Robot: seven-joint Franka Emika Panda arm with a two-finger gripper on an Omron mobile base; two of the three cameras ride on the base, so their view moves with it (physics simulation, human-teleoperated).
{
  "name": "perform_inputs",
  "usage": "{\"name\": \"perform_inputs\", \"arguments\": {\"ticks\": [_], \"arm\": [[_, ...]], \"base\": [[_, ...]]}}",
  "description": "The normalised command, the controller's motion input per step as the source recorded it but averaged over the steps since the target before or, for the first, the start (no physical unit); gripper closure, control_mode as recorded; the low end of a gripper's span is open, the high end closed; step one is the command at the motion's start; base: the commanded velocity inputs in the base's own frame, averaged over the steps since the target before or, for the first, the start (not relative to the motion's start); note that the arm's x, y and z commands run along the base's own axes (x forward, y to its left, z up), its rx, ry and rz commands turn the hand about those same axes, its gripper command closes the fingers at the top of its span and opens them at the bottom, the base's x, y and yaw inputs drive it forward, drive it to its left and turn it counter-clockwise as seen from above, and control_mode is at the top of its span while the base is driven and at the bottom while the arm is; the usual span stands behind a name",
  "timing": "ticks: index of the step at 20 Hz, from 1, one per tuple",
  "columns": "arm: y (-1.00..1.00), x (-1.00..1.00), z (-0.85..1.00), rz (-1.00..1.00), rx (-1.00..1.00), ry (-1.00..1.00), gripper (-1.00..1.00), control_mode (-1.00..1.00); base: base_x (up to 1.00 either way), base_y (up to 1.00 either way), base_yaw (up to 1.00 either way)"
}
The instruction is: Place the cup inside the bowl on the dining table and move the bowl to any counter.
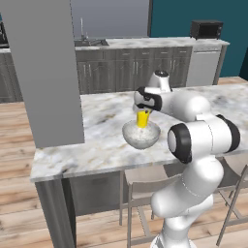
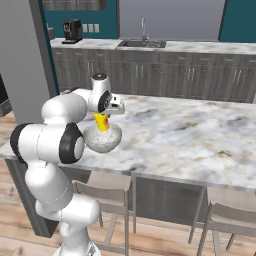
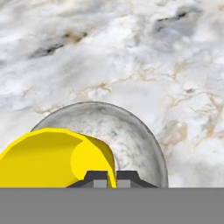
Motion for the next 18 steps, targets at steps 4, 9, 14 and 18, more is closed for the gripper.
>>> {"name": "perform_inputs", "arguments": {"ticks": [4,9,14,18], "arm": [[0.12,-0.01,-0.14,0.0,0.0,0.0,1.0,-1.0],[0.1,0.0,-0.12,0.0,0.0,0.0,1.0,-1.0],[0.03,0.0,-0.12,0.0,0.0,0.0,1.0,-1.0],[0.0,0.0,-0.11,0.0,0.0,-0.01,1.0,-1.0]], "base": [[0.0,0.0,0.0],[0.0,0.0,0.0],[0.0,0.0,0.0],[0.0,0.0,0.0]]}}
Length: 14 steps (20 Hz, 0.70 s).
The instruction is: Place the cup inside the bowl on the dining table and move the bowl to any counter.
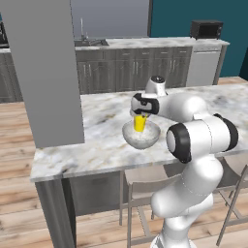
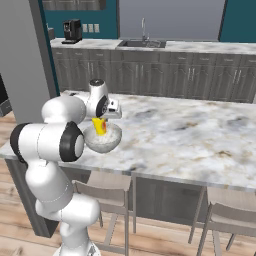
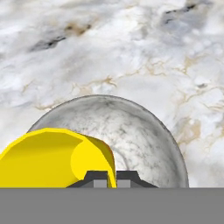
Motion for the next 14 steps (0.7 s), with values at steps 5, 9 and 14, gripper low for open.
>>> {"name": "perform_inputs", "arguments": {"ticks": [5,9,14], "arm": [[0.0,0.0,-0.11,0.0,0.0,-0.01,1.0,-1.0],[0.0,0.0,-0.17,0.0,0.0,0.0,1.0,-1.0],[0.0,0.0,-0.17,0.0,0.0,0.0,1.0,-1.0]], "base": [[0.0,0.0,0.0],[0.0,0.0,0.0],[0.0,0.0,0.0]]}}
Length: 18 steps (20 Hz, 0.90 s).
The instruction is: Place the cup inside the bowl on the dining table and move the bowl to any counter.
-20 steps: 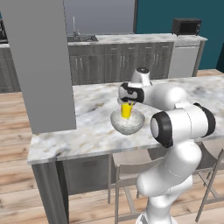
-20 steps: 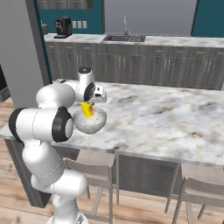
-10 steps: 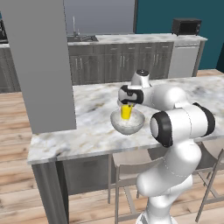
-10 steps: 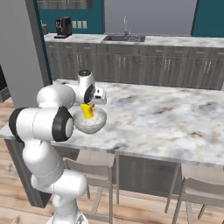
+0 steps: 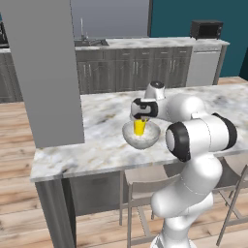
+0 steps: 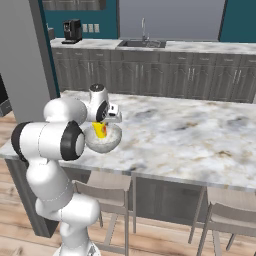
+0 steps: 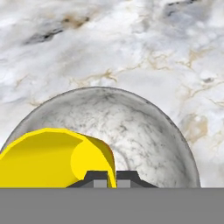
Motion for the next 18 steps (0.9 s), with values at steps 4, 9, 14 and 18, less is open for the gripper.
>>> {"name": "perform_inputs", "arguments": {"ticks": [4,9,14,18], "arm": [[0.0,0.0,-0.05,0.0,0.0,0.0,1.0,-1.0],[0.0,0.0,-0.11,0.0,0.0,0.0,1.0,-1.0],[0.0,0.0,-0.15,0.0,0.0,-0.01,1.0,-1.0],[0.0,0.0,-0.14,0.0,0.0,-0.02,1.0,-1.0]], "base": [[0.0,0.0,0.0],[0.0,0.0,0.0],[0.0,0.0,0.0],[0.0,0.0,0.0]]}}
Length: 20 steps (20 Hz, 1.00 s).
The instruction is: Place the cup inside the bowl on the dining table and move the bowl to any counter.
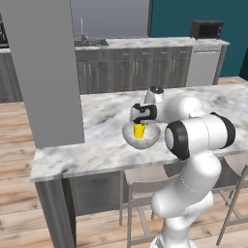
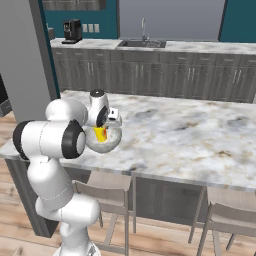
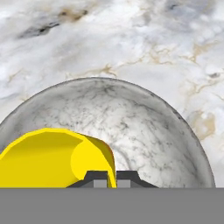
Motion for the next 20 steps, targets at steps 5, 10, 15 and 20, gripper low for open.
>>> {"name": "perform_inputs", "arguments": {"ticks": [5,10,15,20], "arm": [[0.0,0.0,-0.13,0.0,0.0,-0.02,1.0,-1.0],[0.0,0.0,-0.1,0.0,0.0,-0.01,1.0,-1.0],[0.0,0.0,-0.11,0.0,0.0,-0.02,1.0,-1.0],[0.0,0.0,-0.03,0.0,0.0,-0.01,1.0,-1.0]], "base": [[0.0,0.0,0.0],[0.0,0.0,0.0],[0.0,0.0,0.0],[0.0,0.0,0.0]]}}
